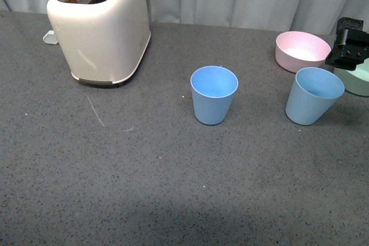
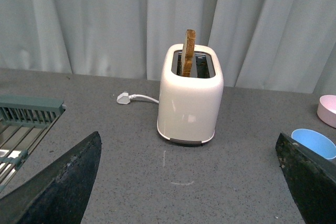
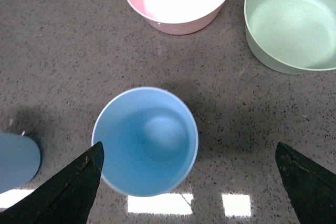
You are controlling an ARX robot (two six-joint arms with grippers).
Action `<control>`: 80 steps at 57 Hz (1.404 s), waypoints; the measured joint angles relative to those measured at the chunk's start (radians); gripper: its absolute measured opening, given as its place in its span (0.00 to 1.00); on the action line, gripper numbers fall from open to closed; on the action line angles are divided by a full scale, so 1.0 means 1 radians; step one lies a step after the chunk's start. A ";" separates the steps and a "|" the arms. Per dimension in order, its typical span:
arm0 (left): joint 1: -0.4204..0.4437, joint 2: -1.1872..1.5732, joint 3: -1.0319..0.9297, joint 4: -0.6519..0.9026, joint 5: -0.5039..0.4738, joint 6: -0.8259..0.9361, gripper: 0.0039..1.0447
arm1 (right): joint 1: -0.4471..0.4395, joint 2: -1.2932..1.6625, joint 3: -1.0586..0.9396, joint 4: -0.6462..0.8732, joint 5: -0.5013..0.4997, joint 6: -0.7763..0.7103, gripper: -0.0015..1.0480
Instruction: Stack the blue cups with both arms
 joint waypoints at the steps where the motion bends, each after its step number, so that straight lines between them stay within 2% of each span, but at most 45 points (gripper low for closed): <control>1: 0.000 0.000 0.000 0.000 0.000 0.000 0.94 | 0.002 0.014 0.018 -0.017 0.004 0.007 0.91; 19: 0.000 0.000 0.000 0.000 0.000 0.000 0.94 | 0.027 0.164 0.154 -0.173 0.021 0.080 0.90; 52: 0.000 0.000 0.000 0.000 0.000 0.000 0.94 | 0.020 0.218 0.185 -0.205 0.026 0.154 0.14; 56: 0.000 0.000 0.000 0.000 0.000 0.000 0.94 | 0.018 0.217 0.185 -0.205 0.029 0.160 0.01; 62: 0.000 0.000 0.000 0.000 0.000 0.000 0.94 | 0.018 0.195 0.172 -0.204 -0.011 0.172 0.01; 67: 0.000 0.000 0.000 0.000 0.000 0.000 0.94 | 0.035 0.127 0.157 -0.211 -0.082 0.187 0.01; 73: 0.000 0.000 0.000 0.000 0.000 0.000 0.94 | 0.097 0.036 0.161 -0.237 -0.175 0.205 0.01; 80: 0.000 0.000 0.000 0.000 0.000 0.000 0.94 | 0.161 0.011 0.179 -0.252 -0.214 0.218 0.01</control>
